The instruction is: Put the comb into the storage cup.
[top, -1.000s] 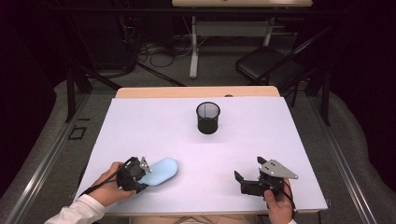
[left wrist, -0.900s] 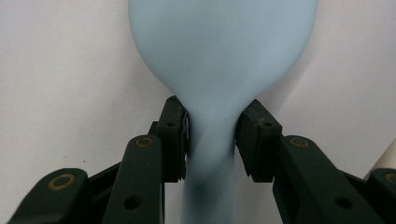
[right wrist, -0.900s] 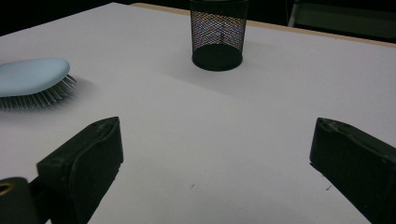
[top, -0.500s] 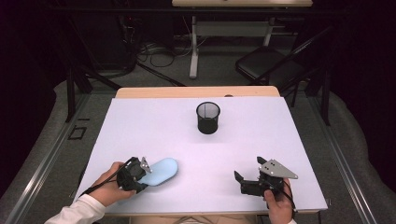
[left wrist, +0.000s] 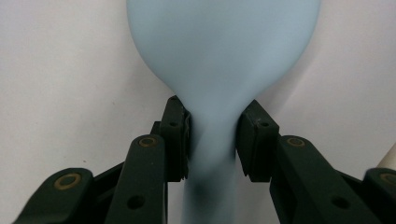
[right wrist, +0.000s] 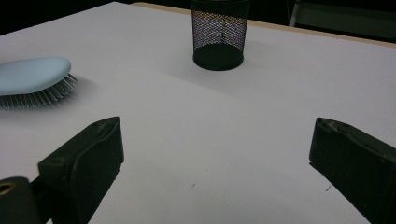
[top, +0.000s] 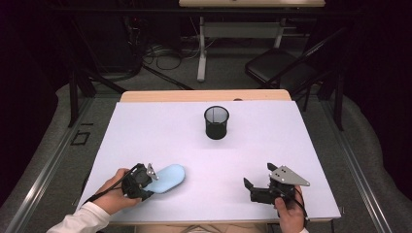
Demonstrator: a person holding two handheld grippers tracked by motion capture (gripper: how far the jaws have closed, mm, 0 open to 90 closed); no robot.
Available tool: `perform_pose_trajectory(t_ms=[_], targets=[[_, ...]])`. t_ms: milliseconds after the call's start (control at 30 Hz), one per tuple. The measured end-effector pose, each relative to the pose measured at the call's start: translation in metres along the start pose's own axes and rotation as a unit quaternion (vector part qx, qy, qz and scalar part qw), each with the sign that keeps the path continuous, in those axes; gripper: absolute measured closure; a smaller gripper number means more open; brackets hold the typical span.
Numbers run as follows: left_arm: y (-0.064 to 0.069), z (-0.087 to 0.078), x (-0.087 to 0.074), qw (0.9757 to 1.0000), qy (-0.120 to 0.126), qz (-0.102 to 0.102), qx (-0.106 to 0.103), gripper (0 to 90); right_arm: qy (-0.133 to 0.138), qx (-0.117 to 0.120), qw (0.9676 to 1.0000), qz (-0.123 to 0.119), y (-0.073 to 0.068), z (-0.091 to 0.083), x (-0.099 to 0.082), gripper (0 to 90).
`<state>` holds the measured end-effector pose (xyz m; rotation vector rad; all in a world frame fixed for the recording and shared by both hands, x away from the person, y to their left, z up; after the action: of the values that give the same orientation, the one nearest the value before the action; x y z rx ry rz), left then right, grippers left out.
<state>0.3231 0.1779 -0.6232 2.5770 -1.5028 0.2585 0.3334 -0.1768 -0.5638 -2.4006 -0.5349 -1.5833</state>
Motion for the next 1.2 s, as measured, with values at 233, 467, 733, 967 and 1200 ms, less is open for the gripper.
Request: perform_pose_trajectory(t_ms=[233, 467, 733, 967, 1200], targets=[[0.0002, -0.0002, -0.0005, 1.0000, -0.003, 0.003, 0.002, 67.4, 0.000, 0.000, 1.0000, -0.001, 0.0001, 0.0002, -0.0001, 2.9], [0.0004, -0.0006, -0.0014, 1.0000, -0.005, 0.006, 0.004, 68.2, 0.000, -0.001, 1.0000, 0.000, 0.0002, 0.0002, -0.0001, 3.1], [0.0006, -0.0005, -0.0018, 1.0000, -0.002, 0.004, 0.004, 69.1, -0.001, 0.000, 1.0000, 0.000, -0.0002, 0.0002, -0.0002, 3.2], [0.0002, -0.0007, -0.0019, 1.0000, 0.003, 0.001, 0.001, 69.5, -0.001, 0.000, 1.0000, 0.000, -0.0002, 0.0004, -0.0002, 3.2], [0.0003, -0.0016, -0.0009, 0.9999, 0.010, -0.003, -0.001, 69.7, 0.000, 0.000, 1.0000, 0.001, -0.0004, 0.0006, -0.0002, 3.3]])
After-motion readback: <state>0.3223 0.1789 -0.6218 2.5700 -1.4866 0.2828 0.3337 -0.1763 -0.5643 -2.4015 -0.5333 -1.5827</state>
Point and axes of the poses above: each handheld gripper's, and its own axes: z roughly forward along the jaws, x roughly out of its top, y roughly to its right, the point moved 10 cm from there along z, roughly forward along the jaws, and after that the axes turned 6 degrees about -x, right-handed, at the moved point
